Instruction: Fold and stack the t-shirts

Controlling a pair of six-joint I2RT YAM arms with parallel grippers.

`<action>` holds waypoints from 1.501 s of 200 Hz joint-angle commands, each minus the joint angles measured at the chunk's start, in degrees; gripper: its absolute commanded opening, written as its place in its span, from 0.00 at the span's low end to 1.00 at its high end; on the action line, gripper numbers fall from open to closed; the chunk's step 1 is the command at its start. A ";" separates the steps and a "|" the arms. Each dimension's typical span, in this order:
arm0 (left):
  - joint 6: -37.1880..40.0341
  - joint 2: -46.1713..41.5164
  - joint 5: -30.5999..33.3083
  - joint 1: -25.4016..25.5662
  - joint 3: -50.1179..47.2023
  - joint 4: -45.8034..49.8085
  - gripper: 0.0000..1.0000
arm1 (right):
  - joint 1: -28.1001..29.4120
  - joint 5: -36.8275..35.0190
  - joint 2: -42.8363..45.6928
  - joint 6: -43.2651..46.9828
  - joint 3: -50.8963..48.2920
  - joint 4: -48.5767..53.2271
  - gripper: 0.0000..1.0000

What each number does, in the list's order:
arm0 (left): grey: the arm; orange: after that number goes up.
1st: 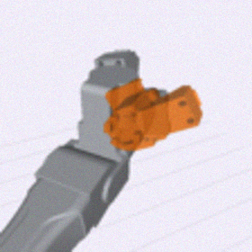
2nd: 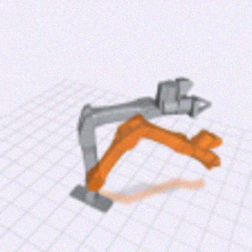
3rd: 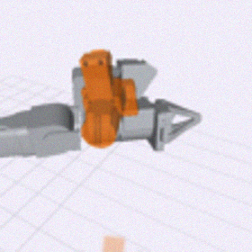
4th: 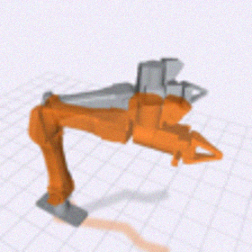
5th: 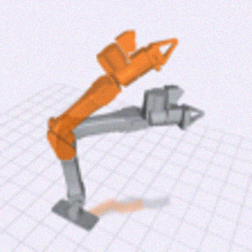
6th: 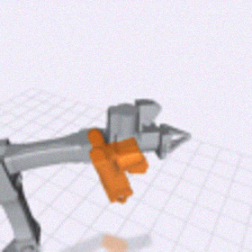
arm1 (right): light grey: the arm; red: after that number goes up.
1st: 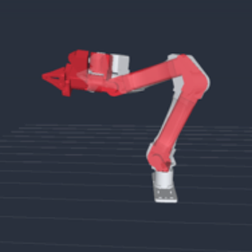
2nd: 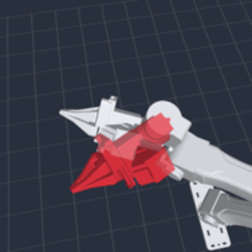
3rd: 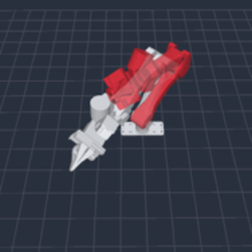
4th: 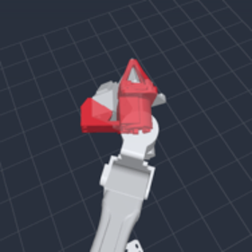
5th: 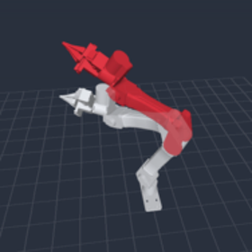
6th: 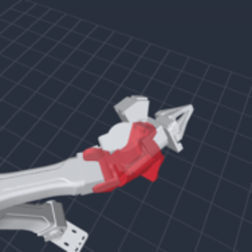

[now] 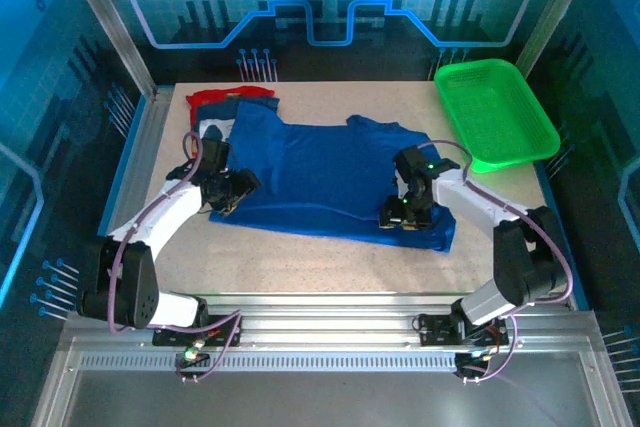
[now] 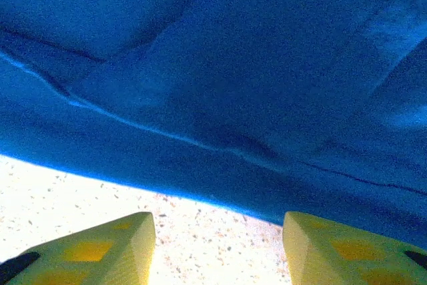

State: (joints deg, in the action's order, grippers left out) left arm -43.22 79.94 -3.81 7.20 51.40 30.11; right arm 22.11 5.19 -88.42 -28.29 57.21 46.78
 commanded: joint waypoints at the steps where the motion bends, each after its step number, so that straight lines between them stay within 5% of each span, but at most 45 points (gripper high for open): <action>1: -0.57 2.58 1.77 0.09 0.90 -0.98 0.72 | 1.32 0.18 -2.86 0.50 0.14 -2.78 0.52; 98: 0.81 4.52 0.94 0.18 2.65 -5.23 0.72 | 3.43 -12.06 -10.90 1.24 7.08 2.16 0.42; 184: 2.00 1.24 0.65 0.13 -1.03 -4.88 0.73 | 4.08 -10.96 -14.21 3.47 8.89 3.39 0.37; 246: 2.88 1.47 0.92 -0.08 -1.34 -5.31 0.73 | 4.06 -11.25 -16.87 4.10 12.55 4.10 0.00; 300: 3.48 1.71 0.74 -0.35 -2.22 -5.59 0.73 | 4.08 -12.57 -20.04 7.61 20.12 5.48 0.00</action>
State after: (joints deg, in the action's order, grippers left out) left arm -41.43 82.32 -3.20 7.18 50.09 24.82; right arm 25.23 -6.20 -106.02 -23.46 73.34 50.41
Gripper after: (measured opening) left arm 0.727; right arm 0.048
